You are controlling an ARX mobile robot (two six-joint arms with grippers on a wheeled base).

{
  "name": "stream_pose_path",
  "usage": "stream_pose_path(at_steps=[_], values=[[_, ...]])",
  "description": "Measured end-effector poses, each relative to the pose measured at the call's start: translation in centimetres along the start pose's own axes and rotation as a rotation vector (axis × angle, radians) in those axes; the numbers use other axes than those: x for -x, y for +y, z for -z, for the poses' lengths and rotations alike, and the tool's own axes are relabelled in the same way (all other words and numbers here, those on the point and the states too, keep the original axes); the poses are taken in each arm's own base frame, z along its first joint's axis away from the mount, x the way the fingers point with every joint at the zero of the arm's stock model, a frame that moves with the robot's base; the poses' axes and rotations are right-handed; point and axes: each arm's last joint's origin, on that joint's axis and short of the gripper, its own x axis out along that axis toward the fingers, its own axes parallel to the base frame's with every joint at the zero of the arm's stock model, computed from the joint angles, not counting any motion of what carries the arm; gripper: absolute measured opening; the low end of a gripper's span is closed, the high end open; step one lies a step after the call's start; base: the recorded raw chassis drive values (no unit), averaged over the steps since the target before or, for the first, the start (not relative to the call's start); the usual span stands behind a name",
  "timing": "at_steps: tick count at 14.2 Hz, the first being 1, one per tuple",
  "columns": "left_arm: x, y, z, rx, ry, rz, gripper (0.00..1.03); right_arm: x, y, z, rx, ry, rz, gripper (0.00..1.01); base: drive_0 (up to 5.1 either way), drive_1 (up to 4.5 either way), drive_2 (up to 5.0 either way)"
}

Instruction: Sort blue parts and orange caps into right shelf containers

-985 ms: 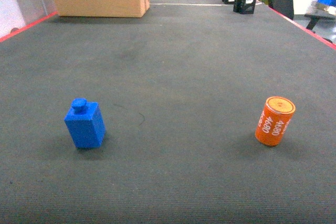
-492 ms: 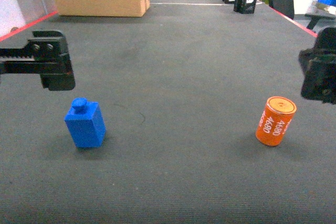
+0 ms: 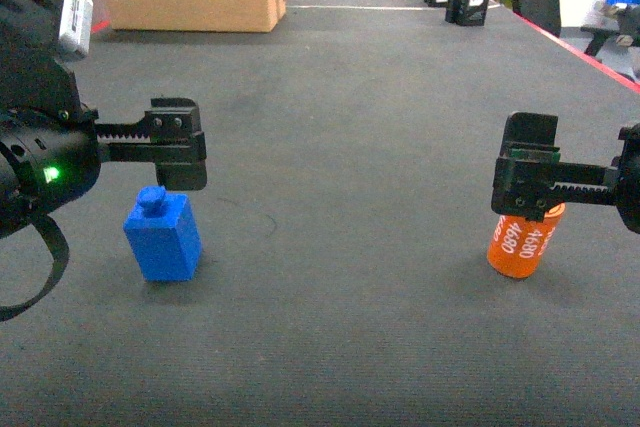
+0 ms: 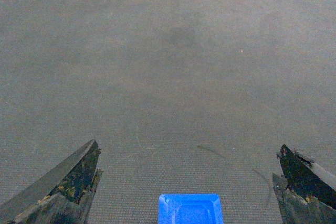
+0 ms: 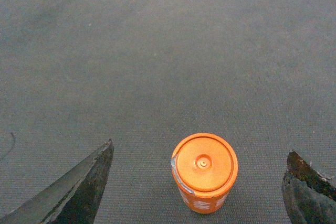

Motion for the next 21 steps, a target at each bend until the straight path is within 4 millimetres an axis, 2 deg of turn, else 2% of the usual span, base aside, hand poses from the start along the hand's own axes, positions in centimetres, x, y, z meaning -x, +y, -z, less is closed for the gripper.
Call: stream_pose_path(at_steps=[4,13,16,21], values=[[-1.0,-0.1,2.0,0.004,0.06,0.0,0.98,-1.9,-0.2,1.8,-0.007,0.067,0.006,0.98,0.0,0.0,0.0],[-2.3,-0.6,6.2,-0.016,0.178,0.005,0.98,-4.9,-0.1,4.3,0.025,0.155,0.025,0.98,0.0,0.0,0.0],[-2.9,-0.2,7.7,-0.005,0.224,-0.02,0.98,-6.1,-0.1,5.0,0.03,0.182,0.037,0.98,0.0,0.0,0.0],[-3.3,-0.1,8.1,0.023,0.241,-0.035,0.98,-7.2,0.0,5.4,0.071,0.194,0.092,0.98,0.0,0.0,0.0]])
